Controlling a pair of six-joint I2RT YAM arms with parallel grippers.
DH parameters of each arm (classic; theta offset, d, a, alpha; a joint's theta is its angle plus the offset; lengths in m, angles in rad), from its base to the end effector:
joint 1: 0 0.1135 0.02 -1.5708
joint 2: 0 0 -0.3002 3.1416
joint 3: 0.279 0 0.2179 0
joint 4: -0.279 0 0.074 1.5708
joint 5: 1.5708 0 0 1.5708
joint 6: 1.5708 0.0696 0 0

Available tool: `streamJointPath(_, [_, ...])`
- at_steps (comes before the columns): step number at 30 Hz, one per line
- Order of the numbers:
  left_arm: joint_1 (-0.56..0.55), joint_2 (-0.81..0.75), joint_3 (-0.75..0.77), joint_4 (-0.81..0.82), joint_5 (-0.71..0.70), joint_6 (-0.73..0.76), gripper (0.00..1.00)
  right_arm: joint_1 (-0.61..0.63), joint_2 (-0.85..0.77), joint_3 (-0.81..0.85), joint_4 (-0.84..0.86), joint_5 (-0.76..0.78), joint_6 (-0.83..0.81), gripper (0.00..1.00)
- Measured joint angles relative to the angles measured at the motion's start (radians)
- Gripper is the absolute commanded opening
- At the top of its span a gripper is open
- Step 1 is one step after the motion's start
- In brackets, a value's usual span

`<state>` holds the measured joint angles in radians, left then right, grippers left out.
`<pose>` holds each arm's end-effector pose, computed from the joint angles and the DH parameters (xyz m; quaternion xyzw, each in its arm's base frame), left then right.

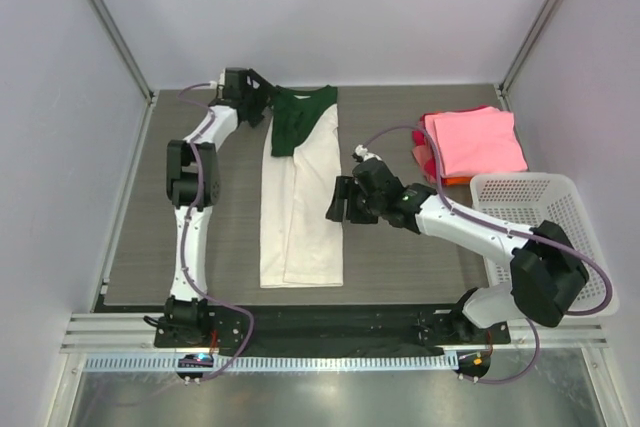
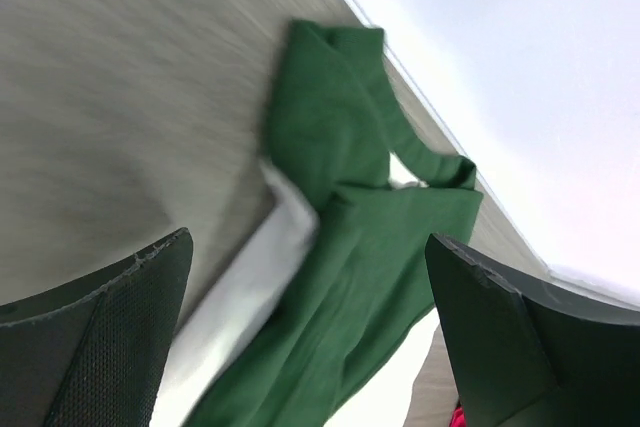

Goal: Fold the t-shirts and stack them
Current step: Fold the tshirt

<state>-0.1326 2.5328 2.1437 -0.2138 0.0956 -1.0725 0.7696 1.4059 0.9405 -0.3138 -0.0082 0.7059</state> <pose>0.5947 -0.0860 0.1800 -0.3806 0.7984 -0.2982 0.3589 0.2057 0.2001 0.2683 -0.0310 0.9222 0.2621 0.2828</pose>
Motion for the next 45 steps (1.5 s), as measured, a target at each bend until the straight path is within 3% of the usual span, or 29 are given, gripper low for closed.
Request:
streamJointPath(10, [0.150, -0.464, -0.391, -0.140, -0.014, 0.108, 0.99, 0.001, 0.050, -0.233, 0.093, -0.183, 0.027, 0.57])
streamJointPath(16, [0.100, -0.824, -0.824, -0.189, 0.013, 0.165, 1.00, 0.019, 0.054, -0.325, 0.231, -0.272, 0.102, 0.52])
streamJointPath(20, [0.026, -1.044, -1.170, -0.228, 0.015, 0.192, 0.99, 0.071, 0.053, -0.349, 0.259, -0.274, 0.151, 0.35])
streamJointPath(24, [-0.035, -1.246, -1.399, -0.319, 0.016, 0.192, 1.00, 0.103, 0.046, -0.369, 0.248, -0.251, 0.191, 0.17])
streamJointPath(26, [-0.060, -1.347, -1.458, -0.362, 0.012, 0.187, 0.98, 0.107, 0.034, -0.385, 0.243, -0.239, 0.209, 0.01])
streamJointPath(31, [-0.133, -1.578, -1.563, -0.420, 0.034, 0.136, 0.81, 0.108, 0.005, -0.399, 0.218, -0.199, 0.237, 0.01])
streamJointPath(37, [-0.242, -1.671, -1.652, -0.467, 0.093, 0.072, 0.60, 0.108, -0.018, -0.401, 0.183, -0.164, 0.244, 0.01])
streamJointPath(45, [-0.354, -1.672, -1.732, -0.486, 0.131, 0.007, 0.56, 0.108, -0.019, -0.401, 0.179, -0.161, 0.255, 0.01])
